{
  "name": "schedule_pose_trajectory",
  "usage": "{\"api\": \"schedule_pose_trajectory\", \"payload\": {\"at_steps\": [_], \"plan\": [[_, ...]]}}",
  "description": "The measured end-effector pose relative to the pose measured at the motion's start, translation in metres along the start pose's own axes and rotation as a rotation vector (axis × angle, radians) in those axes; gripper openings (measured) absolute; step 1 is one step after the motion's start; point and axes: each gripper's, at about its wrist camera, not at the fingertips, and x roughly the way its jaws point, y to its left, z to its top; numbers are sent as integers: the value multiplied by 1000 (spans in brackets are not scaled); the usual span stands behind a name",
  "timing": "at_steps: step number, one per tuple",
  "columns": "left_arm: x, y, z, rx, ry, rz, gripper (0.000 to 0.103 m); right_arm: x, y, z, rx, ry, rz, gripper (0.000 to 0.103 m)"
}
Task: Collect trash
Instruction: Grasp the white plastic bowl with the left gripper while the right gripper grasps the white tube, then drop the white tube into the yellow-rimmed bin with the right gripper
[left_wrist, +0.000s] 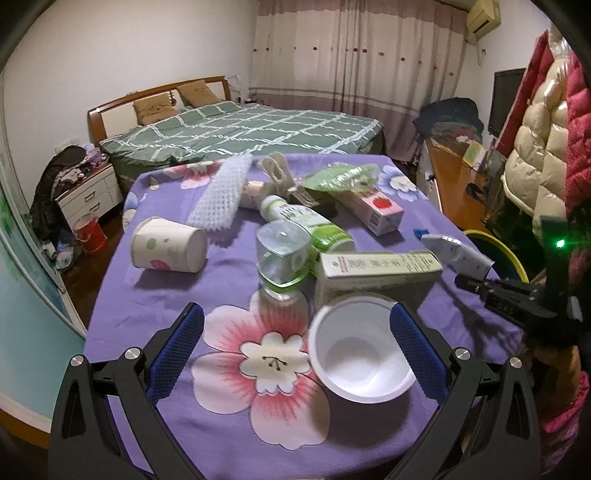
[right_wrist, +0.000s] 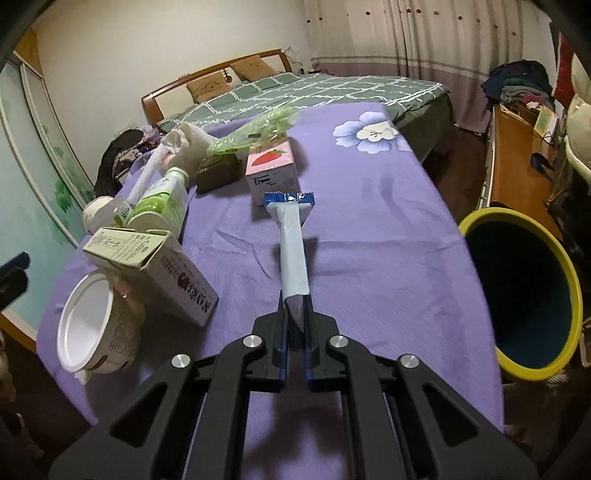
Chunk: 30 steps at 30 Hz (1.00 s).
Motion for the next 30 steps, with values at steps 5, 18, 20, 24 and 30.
{"api": "schedule_pose_trajectory", "payload": {"at_steps": [5,18,20,24,30], "plan": [[8,-11,-6,21,23,-44,99,-22,-22,-3,47,-41,-12,6],[16,-35,-17,78,58,-84,99,-25,-154,5,311,-83,-348,10],[20,-38,-18,86,71,-88,99,-18,-173,5,340,-63,-385,15],[30,-43,-21,96,98,-87,99,-13,-183,4,371,-55,-395,22],[46,-44,-23,91,133,-84,99,-18,-151,16,342,-130,-322,31]]}}
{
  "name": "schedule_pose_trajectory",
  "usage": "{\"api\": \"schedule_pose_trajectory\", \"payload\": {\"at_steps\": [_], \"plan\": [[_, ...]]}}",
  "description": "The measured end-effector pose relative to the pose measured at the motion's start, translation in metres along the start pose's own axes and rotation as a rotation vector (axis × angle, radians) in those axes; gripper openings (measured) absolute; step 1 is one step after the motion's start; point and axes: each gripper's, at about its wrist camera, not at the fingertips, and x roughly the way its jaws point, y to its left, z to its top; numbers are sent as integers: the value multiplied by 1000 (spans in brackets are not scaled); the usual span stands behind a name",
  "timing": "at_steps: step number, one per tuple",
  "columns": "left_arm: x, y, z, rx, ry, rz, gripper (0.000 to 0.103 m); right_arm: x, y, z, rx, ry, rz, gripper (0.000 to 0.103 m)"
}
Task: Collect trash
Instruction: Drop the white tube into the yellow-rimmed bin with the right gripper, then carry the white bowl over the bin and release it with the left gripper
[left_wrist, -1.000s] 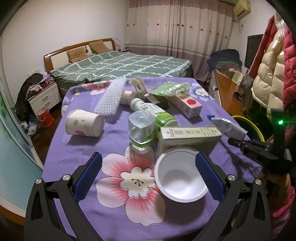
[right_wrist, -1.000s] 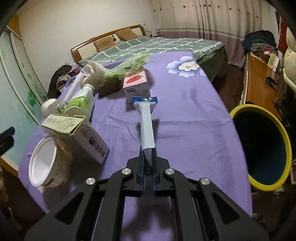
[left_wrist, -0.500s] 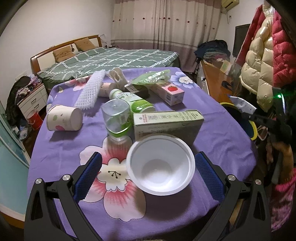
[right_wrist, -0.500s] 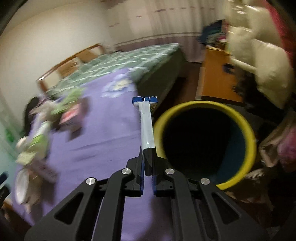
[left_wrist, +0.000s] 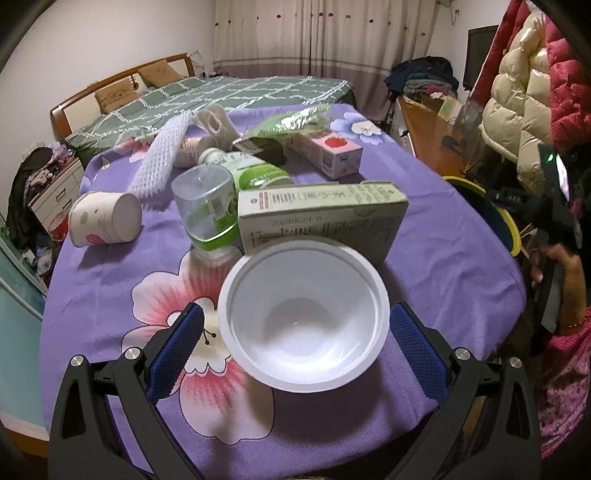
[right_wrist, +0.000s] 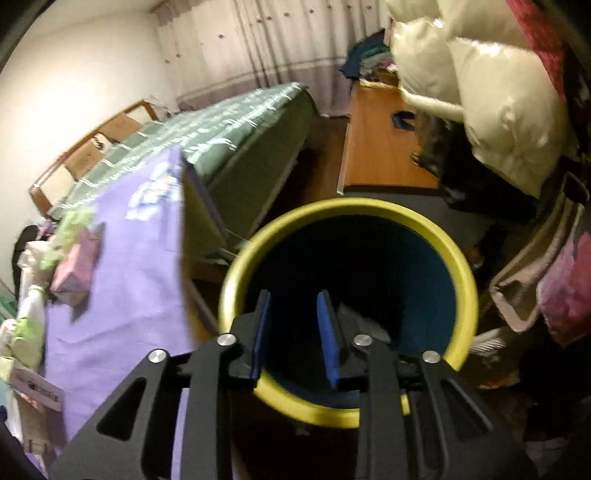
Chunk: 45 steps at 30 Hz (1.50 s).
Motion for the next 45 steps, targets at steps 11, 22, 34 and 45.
{"api": "schedule_pose_trajectory", "payload": {"at_steps": [11,22,34,45], "plan": [[-3,-2,-6,42,4,2,99,14,87,26,-107,-74,75,35],[25,3,-5,31,48,-15,99,34,100,36,-83,-112,45,39],[30,4,3,46,50,-68,79,36,94,38,-72,-121,47,44],[-6,-33,27,130,8,-191,79,17,80,36,-73,-130,38,46]]}}
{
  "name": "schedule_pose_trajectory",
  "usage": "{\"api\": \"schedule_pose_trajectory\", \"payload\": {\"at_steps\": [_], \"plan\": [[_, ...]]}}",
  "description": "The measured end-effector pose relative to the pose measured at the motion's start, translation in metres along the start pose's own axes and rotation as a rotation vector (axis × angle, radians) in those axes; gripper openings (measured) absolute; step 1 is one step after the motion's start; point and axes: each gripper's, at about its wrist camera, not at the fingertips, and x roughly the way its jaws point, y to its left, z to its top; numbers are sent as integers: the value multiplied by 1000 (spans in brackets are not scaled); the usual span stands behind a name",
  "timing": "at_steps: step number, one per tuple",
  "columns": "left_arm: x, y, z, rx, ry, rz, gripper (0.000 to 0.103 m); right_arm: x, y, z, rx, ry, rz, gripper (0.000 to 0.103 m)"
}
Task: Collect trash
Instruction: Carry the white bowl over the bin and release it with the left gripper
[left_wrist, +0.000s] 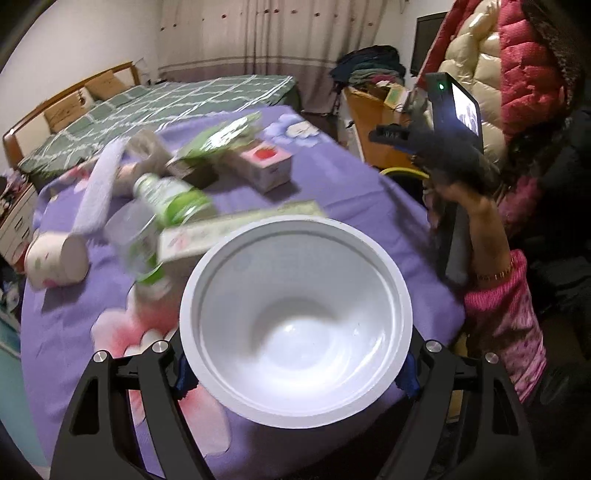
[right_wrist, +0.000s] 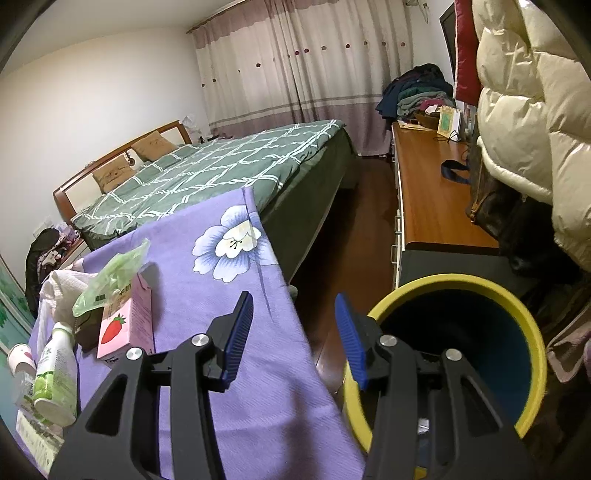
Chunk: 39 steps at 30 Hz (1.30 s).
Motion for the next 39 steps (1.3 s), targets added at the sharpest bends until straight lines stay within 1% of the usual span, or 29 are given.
{"api": "schedule_pose_trajectory", "payload": {"at_steps": [1,3,7,12,17,21,24,28,29,32,35,39], "plan": [[2,-5,6,7,-3,-14,79,-5,-4,0,-3,-2,-5,47],[7,-19,17,34,-9,-46,79,-21,-19,-1,-4,-16,-30,55],[25,-56,43,114,-1,-116,79,-56,-58,-6,23,-53,-99,55],[68,-99,78,164,47,-133,79,-96,-106,-18,73,-91,-178,56],[117,-147,113,220,63,-156,79,-130,-148,-33,145,-115,-226,58],[161,-191,139,254,89,-154,79,-139,-168,-38,179,-122,-252,59],[194,-213,153,266,116,-143,80,-142,-177,-40,197,-123,-252,59],[228,-228,166,261,152,-123,81,-140,-183,-42,205,-112,-255,60],[234,-230,168,256,156,-114,85,-139,-183,-42,208,-111,-257,61],[243,-226,171,228,163,-104,91,-138,-180,-41,216,-108,-258,61],[232,-213,171,197,154,-116,91,-139,-178,-41,212,-110,-257,61],[194,-184,171,173,85,-112,94,-131,-168,-39,200,-98,-237,62]]}}
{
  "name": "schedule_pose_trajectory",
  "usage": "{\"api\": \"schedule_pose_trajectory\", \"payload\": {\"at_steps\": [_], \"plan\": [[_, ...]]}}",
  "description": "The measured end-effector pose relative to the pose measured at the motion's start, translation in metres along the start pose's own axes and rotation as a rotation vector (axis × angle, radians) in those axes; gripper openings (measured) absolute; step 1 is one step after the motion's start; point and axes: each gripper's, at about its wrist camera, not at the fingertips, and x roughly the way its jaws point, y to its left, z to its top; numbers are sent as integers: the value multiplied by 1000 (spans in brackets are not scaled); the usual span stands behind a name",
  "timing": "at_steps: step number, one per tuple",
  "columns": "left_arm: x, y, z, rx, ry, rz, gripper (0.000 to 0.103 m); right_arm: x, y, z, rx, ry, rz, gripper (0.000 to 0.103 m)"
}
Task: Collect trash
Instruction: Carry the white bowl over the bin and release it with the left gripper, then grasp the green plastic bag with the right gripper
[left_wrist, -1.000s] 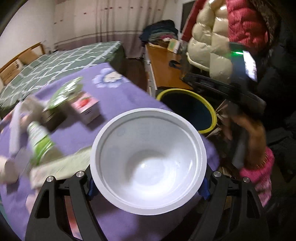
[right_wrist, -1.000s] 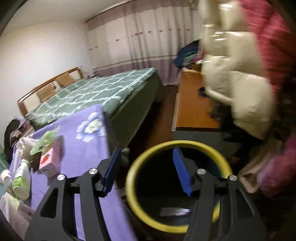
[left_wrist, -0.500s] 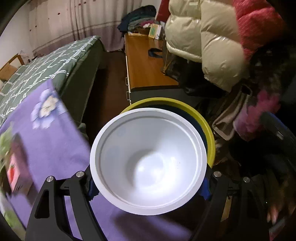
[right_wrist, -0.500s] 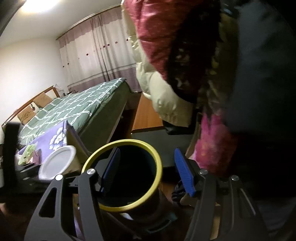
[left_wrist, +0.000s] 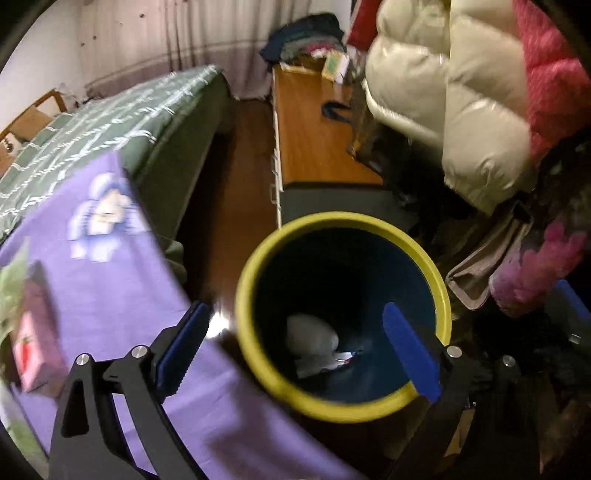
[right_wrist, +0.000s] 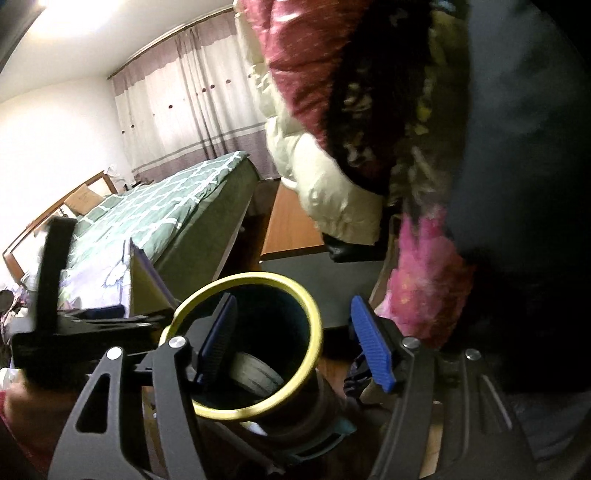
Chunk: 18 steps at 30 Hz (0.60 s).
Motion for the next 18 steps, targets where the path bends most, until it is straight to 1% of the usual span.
{"api": "schedule_pose_trajectory", "payload": {"at_steps": [3,6,8,11,12,16,18], "plan": [[-43,24,-12,-17,-57,-18,96,2,18,-2,-29,8,18,62],[-91,53,-33,-34,-134,-2,98,8,43,-6,-59,32,59,62],[-120,77,-50,-58,-178,25,98,12,65,-10,-95,45,82,62],[-159,116,-80,-105,-235,99,98,19,104,-17,-154,82,139,62],[-174,135,-93,-132,-254,134,98,21,113,-19,-170,89,151,62],[-214,189,-134,-214,-304,219,98,25,170,-34,-260,120,221,62],[-234,219,-156,-257,-343,269,98,26,191,-40,-288,128,258,62]]}}
